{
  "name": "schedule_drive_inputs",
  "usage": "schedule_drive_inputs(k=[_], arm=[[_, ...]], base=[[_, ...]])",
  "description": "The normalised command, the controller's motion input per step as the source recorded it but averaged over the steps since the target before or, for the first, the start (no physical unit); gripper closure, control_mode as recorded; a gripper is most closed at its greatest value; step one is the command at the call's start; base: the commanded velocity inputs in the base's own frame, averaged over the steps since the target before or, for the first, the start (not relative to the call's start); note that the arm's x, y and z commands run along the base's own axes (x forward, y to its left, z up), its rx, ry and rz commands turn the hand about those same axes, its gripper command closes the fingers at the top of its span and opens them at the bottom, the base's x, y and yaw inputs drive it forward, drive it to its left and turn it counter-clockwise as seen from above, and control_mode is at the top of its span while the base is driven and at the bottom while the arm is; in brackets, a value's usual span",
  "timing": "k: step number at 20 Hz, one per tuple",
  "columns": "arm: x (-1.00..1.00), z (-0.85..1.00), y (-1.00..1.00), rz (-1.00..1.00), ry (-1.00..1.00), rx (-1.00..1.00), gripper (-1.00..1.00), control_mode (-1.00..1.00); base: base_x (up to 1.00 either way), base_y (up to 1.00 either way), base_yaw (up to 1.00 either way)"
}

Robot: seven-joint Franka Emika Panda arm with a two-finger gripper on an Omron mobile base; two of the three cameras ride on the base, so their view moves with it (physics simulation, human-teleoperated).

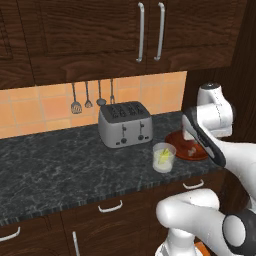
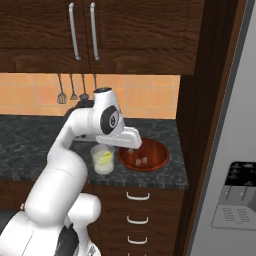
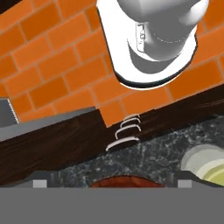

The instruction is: Grab a lemon wedge from the fridge and one ice cube from the ice bowl, and put them in the glass of lemonade.

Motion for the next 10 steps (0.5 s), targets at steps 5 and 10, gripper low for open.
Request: schedule_drive_inputs(k=[5, 10], arm=[[0.16, -0.35, -0.23, 0.15, 0.1, 0.0, -1.0, -1.0], [0.1, -0.47, -0.13, 0.14, 0.09, 0.0, -1.0, -1.0]], base=[[0.0, 0.0, 0.0], [0.0, 0.0, 0.0]])
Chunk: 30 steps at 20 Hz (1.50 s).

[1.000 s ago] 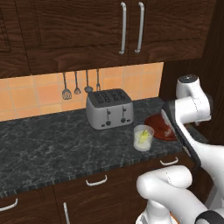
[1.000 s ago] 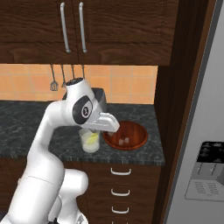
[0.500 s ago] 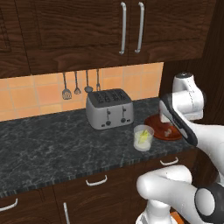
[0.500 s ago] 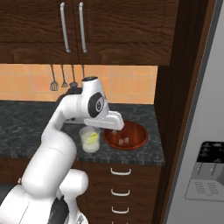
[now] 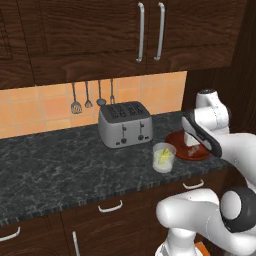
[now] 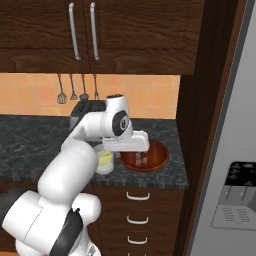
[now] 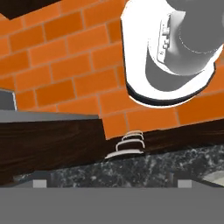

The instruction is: Grab a lemon wedge from the fridge and one ice cube from the ice bowl, and put them in the glass of lemonade.

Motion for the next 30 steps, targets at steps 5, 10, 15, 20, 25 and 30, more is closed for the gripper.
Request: schedule_drive_inputs(k=[5, 10, 15, 20, 25, 30], arm=[[0.35, -0.45, 0.0, 0.02, 0.09, 0.0, -1.0, -1.0], [0.45, -0.1, 0.0, -0.02, 0.04, 0.07, -1.0, -1.0], [0.41, -0.11, 0.0, -0.11, 0.0, 0.12, -1.0, -1.0], [0.18, -0.32, -0.04, -0.08, 0.0, 0.01, -1.0, -1.0], [0.13, -0.31, -0.04, -0.01, 0.0, 0.0, -1.0, -1.0], [0.24, -0.3, 0.0, 0.0, 0.0, 0.0, -1.0, -1.0]], base=[[0.0, 0.0, 0.0], [0.0, 0.0, 0.0], [0.0, 0.0, 0.0], [0.0, 0.0, 0.0], [0.0, 0.0, 0.0], [0.0, 0.0, 0.0]])
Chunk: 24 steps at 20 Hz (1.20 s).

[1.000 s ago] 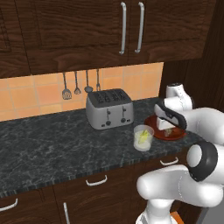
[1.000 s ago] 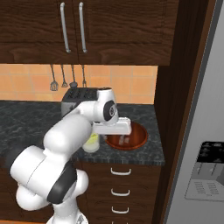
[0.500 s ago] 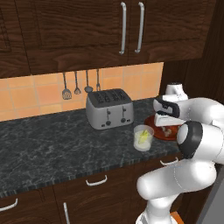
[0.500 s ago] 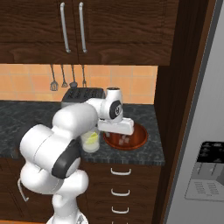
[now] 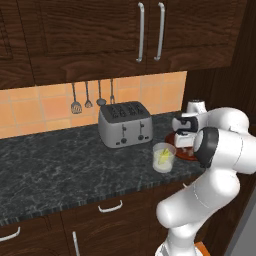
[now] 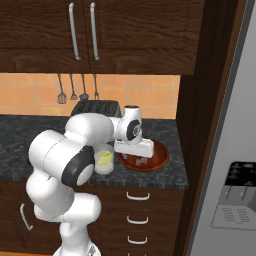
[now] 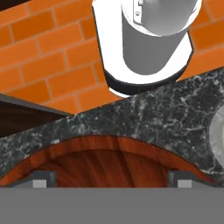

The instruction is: Grab a lemon wedge from the fridge and one ice cube from the ice bowl, and put them in the glass of lemonade.

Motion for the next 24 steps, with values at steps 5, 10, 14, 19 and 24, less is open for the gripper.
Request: schedule_drive_inputs(k=[5, 10, 14, 19, 24], arm=[[0.23, -0.23, 0.0, 0.0, 0.0, 0.0, -1.0, -1.0], [0.18, -0.21, -0.07, 0.0, 0.0, 0.0, -1.0, -1.0], [0.13, -0.21, -0.09, 0.0, 0.0, 0.0, -1.0, -1.0], [0.25, -0.19, -0.01, 0.0, -0.01, 0.0, -1.0, -1.0], [0.21, -0.19, -0.04, 0.0, -0.01, 0.0, -1.0, -1.0]], base=[[0.0, 0.0, 0.0], [0.0, 0.0, 0.0], [0.0, 0.0, 0.0], [0.0, 0.0, 0.0], [0.0, 0.0, 0.0]])
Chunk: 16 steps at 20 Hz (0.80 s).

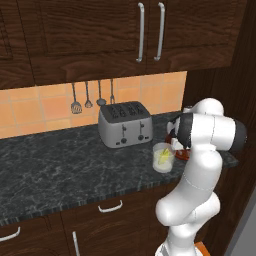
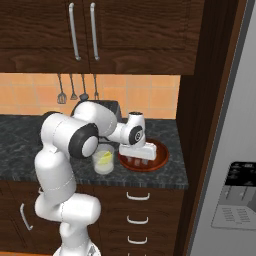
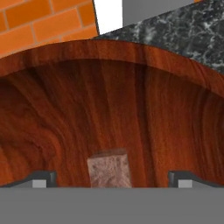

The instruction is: Grab a lemon wedge from the fridge and one ice cube from the ice bowl, and put them in the glass of lemonade.

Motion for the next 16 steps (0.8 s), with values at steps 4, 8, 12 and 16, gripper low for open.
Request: schedule_drive_inputs(k=[4, 8, 12, 16], arm=[[0.04, -0.13, -0.13, 0.0, -0.01, 0.0, -1.0, -1.0], [0.0, -0.09, -0.1, 0.0, 0.0, 0.0, -1.0, -1.0], [0.0, -0.01, -0.04, 0.0, 0.0, 0.0, -1.0, -1.0], [0.0, 0.0, 0.0, 0.0, 0.0, 0.0, -1.0, -1.0]], base=[[0.0, 0.0, 0.0], [0.0, 0.0, 0.0], [0.0, 0.0, 0.0], [0.0, 0.0, 0.0]])
